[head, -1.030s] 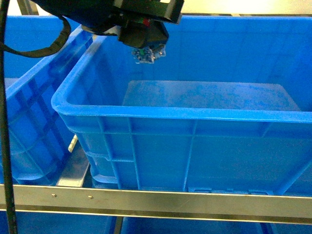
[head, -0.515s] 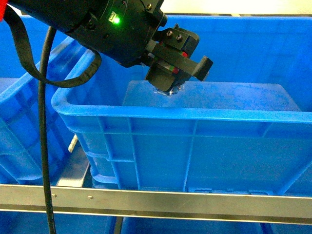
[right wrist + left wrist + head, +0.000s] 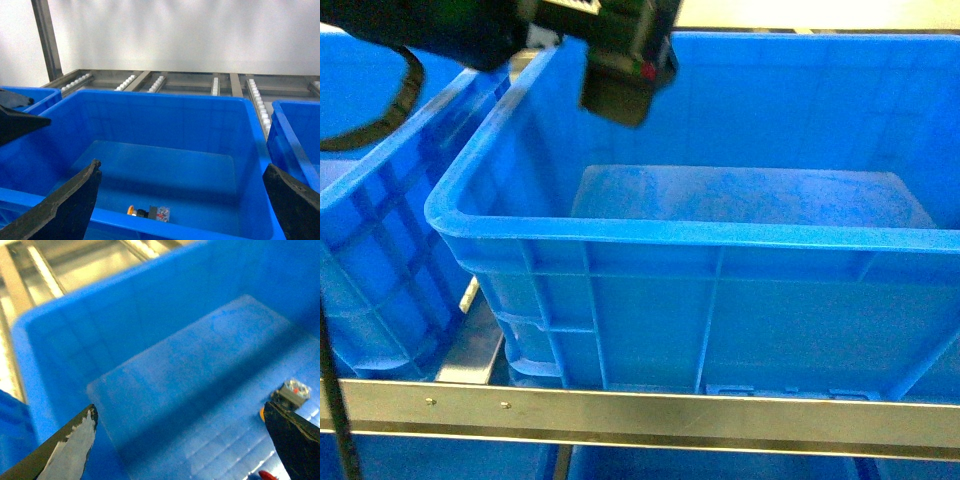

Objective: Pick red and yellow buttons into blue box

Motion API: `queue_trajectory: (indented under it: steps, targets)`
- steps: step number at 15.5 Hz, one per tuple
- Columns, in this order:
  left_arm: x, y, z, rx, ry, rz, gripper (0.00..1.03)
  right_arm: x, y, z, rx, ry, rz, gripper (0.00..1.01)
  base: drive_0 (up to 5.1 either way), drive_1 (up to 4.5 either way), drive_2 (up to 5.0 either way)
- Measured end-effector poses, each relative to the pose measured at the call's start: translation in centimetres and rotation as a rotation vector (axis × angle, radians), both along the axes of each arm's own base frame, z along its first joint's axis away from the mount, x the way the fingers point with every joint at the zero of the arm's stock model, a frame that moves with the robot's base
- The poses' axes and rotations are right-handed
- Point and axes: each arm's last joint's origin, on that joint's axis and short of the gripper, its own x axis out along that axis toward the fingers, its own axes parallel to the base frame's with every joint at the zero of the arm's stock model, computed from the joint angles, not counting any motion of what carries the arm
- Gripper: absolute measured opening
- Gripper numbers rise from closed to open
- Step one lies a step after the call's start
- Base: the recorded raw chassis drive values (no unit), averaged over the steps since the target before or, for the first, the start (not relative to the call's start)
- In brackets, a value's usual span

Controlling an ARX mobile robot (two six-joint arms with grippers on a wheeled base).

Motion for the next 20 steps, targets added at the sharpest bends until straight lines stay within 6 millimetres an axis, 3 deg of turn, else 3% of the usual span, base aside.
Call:
queue_trajectory:
  steps: [2, 5, 7, 10, 13, 18, 20]
  targets:
    - [-2.0, 1.9, 1.8, -0.072, -0.112, 0.086, 0.98, 0.0, 0.0, 0.0, 0.0, 0.0, 0.0, 0.98, 0.0, 0.0, 0.0]
    - [-5.2, 4.2, 2.2, -0.141, -0.245, 0.244, 0.98, 0.0, 0.0, 0.0, 0.0, 0.0, 0.0, 0.98, 0.0, 0.0, 0.0]
    - [-8.4, 5.8, 2.5, -0.188, -0.337, 0.35, 0.98, 0.0, 0.0, 0.0, 0.0, 0.0, 0.0, 0.98, 0.0, 0.0, 0.0]
    - [-13.7, 8.0, -0.1, -0.18, -0.322, 0.499, 0.98, 0.0, 0.0, 0.0, 0.0, 0.0, 0.0, 0.98, 0.0, 0.0, 0.0]
    - [-18.2, 7.7, -2.2, -0.173, -0.307, 0.52, 0.98, 0.0, 0.0, 0.0, 0.0, 0.0, 0.0, 0.98, 0.0, 0.0, 0.0]
    - [-18.2, 7.9, -2.0, -0.188, -0.308, 0.542, 0.98, 0.0, 0.0, 0.0, 0.0, 0.004, -0.003, 0.98, 0.0, 0.0, 0.0]
    - [-18.5, 8.8, -3.1, -0.203, -0.279, 0.535, 0.77, -0.3, -0.4, -1.0, -0.033, 0.116, -0.181, 0.8, 0.0, 0.0, 0.0]
